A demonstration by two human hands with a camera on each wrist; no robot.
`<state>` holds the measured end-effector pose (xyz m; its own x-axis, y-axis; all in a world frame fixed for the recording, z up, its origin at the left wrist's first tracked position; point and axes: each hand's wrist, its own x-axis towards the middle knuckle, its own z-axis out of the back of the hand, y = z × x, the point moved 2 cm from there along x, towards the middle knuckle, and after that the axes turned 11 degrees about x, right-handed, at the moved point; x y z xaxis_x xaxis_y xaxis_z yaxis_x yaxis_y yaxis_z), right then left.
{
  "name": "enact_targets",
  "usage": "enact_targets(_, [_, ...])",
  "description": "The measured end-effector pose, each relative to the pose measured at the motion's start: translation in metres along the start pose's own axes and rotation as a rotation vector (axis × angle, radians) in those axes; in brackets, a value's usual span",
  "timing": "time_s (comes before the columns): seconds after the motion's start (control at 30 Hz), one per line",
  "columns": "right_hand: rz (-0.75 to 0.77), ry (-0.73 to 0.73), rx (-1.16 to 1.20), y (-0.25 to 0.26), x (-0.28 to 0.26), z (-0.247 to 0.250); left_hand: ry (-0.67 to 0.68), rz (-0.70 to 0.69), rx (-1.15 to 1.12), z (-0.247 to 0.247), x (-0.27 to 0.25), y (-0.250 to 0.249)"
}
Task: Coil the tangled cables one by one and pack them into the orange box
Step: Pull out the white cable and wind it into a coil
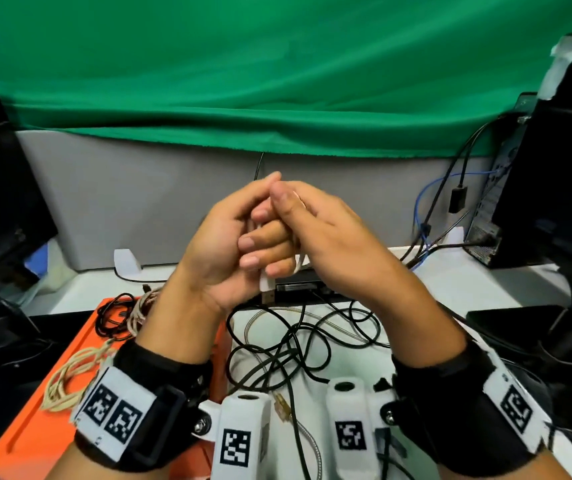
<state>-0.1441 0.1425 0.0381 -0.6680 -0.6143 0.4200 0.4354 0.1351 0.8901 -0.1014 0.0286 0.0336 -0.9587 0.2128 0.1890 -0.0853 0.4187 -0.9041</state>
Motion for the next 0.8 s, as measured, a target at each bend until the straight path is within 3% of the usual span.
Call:
enact_targets(0.07, [-0.003,-0.054,0.085,-0.004,0.003,0.003,-0.054,-0.033,0.103,0.0,-0.001,-0.004])
enact_targets(0.17, [0.066,-0.15,0.033,-0.003,0.004,0.009,-0.231,-0.095,0.431,0.001,-0.003,-0.01])
enact_targets(0.33, [0.188,-0.254,-0.327,0.003,-0.003,0.001,-0.404,-0.242,0.825,0.002,-0.008,-0.017])
enact_targets(0.43, [0.177,-0.237,-0.394,-0.001,-0.002,-0.003,-0.529,-0.315,1.254,0.003,-0.01,-0.018])
enact_targets(0.57, [0.214,-0.327,-0.388,-0.007,0.0,-0.005,-0.574,-0.344,1.532,0.001,-0.007,-0.014])
enact_targets(0.6, [0.211,-0.352,-0.4,-0.009,0.0,-0.005,-0.536,-0.313,1.525,0.003,-0.007,-0.014])
enact_targets(0.67, [0.226,-0.358,-0.417,-0.008,0.0,-0.005,-0.399,-0.271,1.283,0.005,-0.009,-0.016])
enact_targets(0.8, [0.235,-0.264,-0.161,-0.002,0.003,-0.002,-0.176,-0.246,0.43,-0.001,-0.01,-0.016])
